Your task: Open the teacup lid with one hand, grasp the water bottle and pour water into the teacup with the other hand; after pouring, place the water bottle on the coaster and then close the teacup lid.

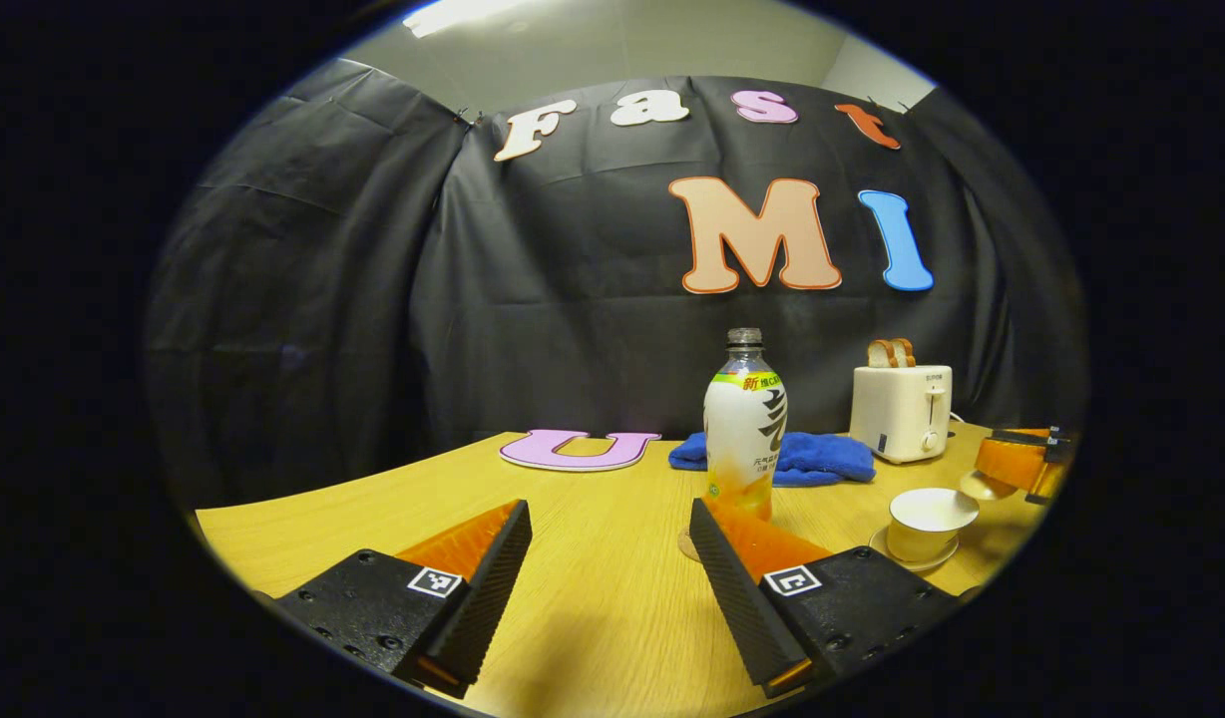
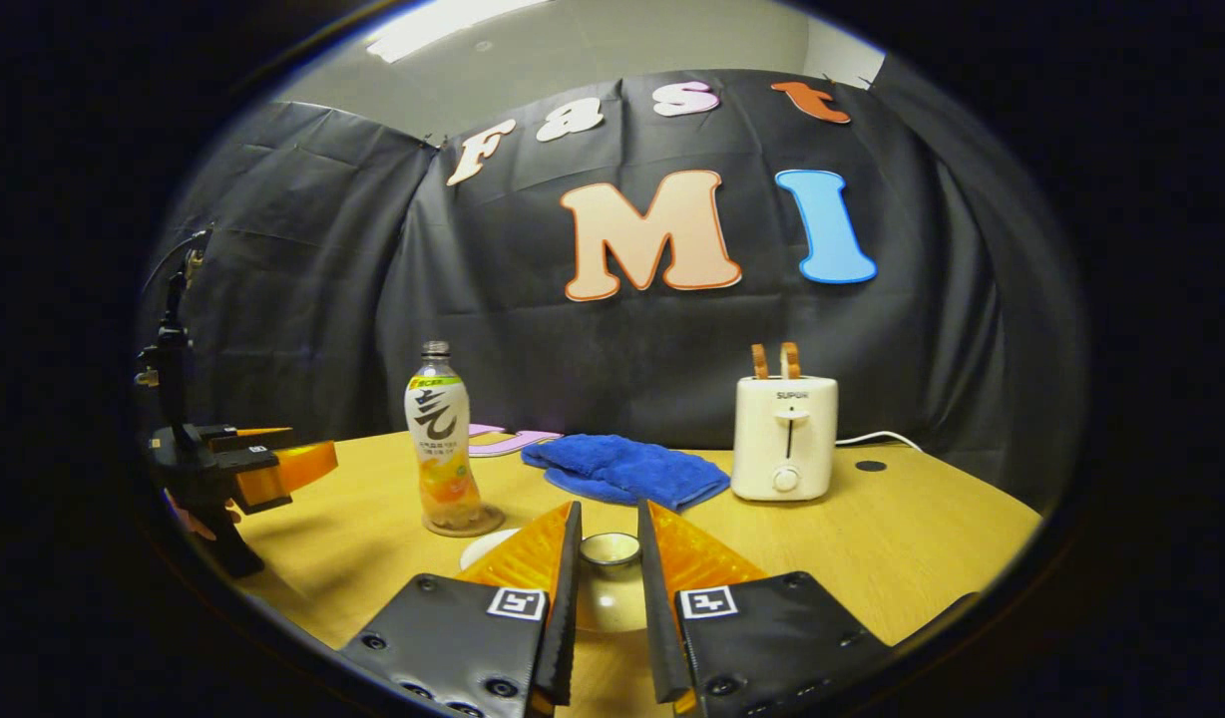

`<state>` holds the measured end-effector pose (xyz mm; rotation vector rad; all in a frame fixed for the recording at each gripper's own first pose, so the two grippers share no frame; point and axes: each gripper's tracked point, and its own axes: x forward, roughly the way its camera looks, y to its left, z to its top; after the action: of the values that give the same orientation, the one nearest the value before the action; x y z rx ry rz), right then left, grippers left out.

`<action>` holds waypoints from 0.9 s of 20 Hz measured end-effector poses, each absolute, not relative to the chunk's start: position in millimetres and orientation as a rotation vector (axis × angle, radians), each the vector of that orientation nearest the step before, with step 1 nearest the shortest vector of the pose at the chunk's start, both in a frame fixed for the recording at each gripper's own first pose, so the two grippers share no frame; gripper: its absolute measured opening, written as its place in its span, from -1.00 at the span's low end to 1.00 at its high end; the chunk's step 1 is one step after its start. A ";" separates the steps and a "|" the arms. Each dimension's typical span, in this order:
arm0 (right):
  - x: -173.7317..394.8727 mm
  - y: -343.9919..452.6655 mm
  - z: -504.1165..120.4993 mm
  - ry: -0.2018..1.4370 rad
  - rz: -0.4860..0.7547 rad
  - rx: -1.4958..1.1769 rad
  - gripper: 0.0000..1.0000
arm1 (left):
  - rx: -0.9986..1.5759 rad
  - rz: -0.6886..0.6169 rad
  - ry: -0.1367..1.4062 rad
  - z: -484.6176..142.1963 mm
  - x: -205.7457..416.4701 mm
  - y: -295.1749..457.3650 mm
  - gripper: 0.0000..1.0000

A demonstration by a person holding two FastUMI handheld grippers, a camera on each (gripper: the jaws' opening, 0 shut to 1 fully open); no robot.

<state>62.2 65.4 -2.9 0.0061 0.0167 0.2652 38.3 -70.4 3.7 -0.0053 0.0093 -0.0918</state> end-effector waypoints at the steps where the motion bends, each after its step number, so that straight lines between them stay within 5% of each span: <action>1: 64.2 73.1 -3.6 0.017 0.284 0.007 -0.31 | -0.005 -0.091 0.009 4.1 38.6 -70.1 0.87; 18: 85.0 117.4 -25.9 0.159 0.418 -0.024 -0.30 | -0.006 -0.088 0.009 4.0 38.6 -70.4 0.87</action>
<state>85.0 117.4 -25.9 -0.0239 0.1588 0.4179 38.6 -70.4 4.0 -0.0056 0.0093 -0.0880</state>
